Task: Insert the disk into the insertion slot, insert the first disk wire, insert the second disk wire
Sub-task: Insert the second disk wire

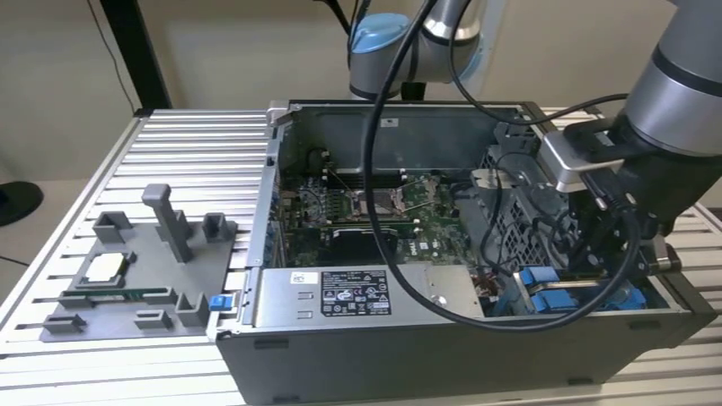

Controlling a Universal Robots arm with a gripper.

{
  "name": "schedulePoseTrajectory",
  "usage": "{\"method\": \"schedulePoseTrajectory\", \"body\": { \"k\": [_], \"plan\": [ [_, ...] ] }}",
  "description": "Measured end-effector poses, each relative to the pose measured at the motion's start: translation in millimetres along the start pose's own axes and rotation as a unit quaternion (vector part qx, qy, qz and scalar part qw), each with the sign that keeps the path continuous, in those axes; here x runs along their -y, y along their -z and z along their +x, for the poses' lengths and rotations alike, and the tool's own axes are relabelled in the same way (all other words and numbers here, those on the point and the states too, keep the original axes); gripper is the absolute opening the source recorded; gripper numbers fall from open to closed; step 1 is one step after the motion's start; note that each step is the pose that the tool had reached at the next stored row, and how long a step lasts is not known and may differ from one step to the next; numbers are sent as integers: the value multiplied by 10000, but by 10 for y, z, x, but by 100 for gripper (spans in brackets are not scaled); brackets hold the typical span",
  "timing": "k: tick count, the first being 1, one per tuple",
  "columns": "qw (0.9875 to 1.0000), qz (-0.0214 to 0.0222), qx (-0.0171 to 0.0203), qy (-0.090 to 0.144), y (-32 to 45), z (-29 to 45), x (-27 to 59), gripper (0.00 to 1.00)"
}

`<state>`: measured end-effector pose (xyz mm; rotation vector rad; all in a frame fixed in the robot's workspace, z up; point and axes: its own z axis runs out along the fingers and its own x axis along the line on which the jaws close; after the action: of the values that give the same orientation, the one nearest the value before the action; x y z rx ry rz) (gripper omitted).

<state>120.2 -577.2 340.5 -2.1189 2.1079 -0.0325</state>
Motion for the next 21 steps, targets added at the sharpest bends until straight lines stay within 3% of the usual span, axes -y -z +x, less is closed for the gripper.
{"method": "schedulePoseTrajectory", "body": {
  "k": [9, 21],
  "plan": [
    [10000, 0, 9, -1, -2, 9, 12, 0],
    [9999, 5, 113, -22, -38, 18, 8, 0]
  ]
}}
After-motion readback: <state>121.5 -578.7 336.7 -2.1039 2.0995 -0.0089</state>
